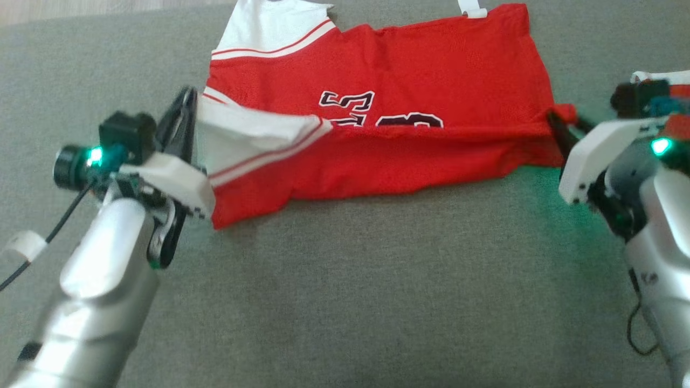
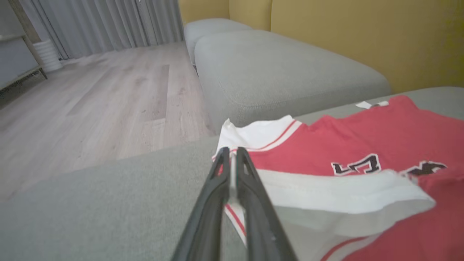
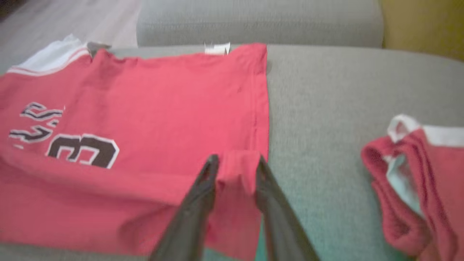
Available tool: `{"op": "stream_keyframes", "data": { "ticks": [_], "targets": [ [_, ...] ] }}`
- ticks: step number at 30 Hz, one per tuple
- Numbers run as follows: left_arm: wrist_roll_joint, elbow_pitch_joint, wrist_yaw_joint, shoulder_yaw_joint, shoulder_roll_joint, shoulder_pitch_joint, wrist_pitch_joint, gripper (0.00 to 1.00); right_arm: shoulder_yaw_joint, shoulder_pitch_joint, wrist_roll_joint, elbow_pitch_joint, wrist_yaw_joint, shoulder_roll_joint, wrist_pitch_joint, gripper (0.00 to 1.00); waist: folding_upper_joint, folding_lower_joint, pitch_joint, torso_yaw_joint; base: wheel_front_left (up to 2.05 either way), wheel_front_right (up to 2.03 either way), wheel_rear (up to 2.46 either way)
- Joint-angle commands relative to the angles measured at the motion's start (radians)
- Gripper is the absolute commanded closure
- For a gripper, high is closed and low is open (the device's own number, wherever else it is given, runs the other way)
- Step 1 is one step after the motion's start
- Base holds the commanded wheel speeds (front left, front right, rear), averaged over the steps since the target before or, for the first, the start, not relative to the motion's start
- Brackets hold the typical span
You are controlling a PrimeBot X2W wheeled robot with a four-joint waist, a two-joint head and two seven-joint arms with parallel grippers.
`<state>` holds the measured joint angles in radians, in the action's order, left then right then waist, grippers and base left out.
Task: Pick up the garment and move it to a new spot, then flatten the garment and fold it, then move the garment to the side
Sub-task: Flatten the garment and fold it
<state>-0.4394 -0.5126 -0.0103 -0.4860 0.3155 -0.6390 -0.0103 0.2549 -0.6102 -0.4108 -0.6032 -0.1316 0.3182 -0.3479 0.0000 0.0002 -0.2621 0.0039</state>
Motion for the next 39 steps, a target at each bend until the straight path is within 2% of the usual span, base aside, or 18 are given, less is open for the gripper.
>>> {"op": "stream_keyframes", "data": {
  "ticks": [1, 8, 11, 12, 16, 21, 29, 35, 39],
  "targets": [
    [0.011, 0.003, -0.012, 0.039, 0.014, -0.088, -0.039, 0.0, 0.014, -0.058, 0.008, 0.023, 0.001, 0.004, 0.049, 0.0, 0.0, -0.0002, -0.003, -0.001, 0.0, 0.0, 0.0],
    [-0.04, -0.014, -0.034, 0.123, -0.063, -0.132, -0.228, 0.0, 0.015, -0.099, 0.021, 0.034, 0.001, 0.026, 0.335, 0.0, 0.0, -0.0002, 0.028, -0.002, 0.0, 0.0, 0.0],
    [-0.068, 0.04, -0.027, 0.174, -0.095, -0.086, -0.249, 0.0, -0.004, -0.069, 0.059, 0.051, 0.001, 0.028, 0.459, 0.0, 0.0, -0.0002, 0.054, -0.002, 0.0, 0.0, 0.0],
    [-0.068, 0.04, -0.027, 0.174, -0.095, -0.086, -0.249, 0.0, -0.004, -0.069, 0.059, 0.051, 0.001, 0.028, 0.459, 0.0, 0.0, -0.0002, 0.054, -0.002, 0.0, 0.0, 0.0],
    [-0.051, 0.185, -0.029, 0.274, -0.144, 0.03, -0.251, 0.0, -0.059, 0.007, 0.096, 0.088, 0.001, -0.006, 0.557, 0.0, 0.0, -0.0002, 0.084, -0.006, 0.0, 0.0, 0.0],
    [0.008, 0.289, 0.003, 0.339, -0.206, 0.193, -0.251, 0.0, -0.138, 0.143, 0.157, 0.172, 0.001, -0.073, 0.597, 0.0, 0.0, -0.0002, 0.116, -0.008, 0.0, 0.0, 0.0],
    [0.06, 0.272, 0.025, 0.368, -0.256, 0.365, -0.251, 0.0, -0.218, 0.343, 0.233, 0.276, 0.001, -0.191, 0.607, 0.0, 0.0, -0.0002, 0.146, -0.014, 0.0, 0.0, 0.0],
    [0.057, 0.219, 0.03, 0.363, -0.264, 0.387, -0.251, 0.0, -0.236, 0.373, 0.254, 0.309, 0.001, -0.222, 0.608, 0.0, 0.0, -0.0002, 0.142, -0.027, 0.0, 0.0, 0.0],
    [0.081, 0.149, 0.008, 0.348, -0.265, 0.363, -0.251, 0.0, -0.228, 0.365, 0.26, 0.324, 0.001, -0.228, 0.605, 0.0, 0.0, -0.0002, 0.128, -0.04, 0.0, 0.0, 0.0]
  ]
}}
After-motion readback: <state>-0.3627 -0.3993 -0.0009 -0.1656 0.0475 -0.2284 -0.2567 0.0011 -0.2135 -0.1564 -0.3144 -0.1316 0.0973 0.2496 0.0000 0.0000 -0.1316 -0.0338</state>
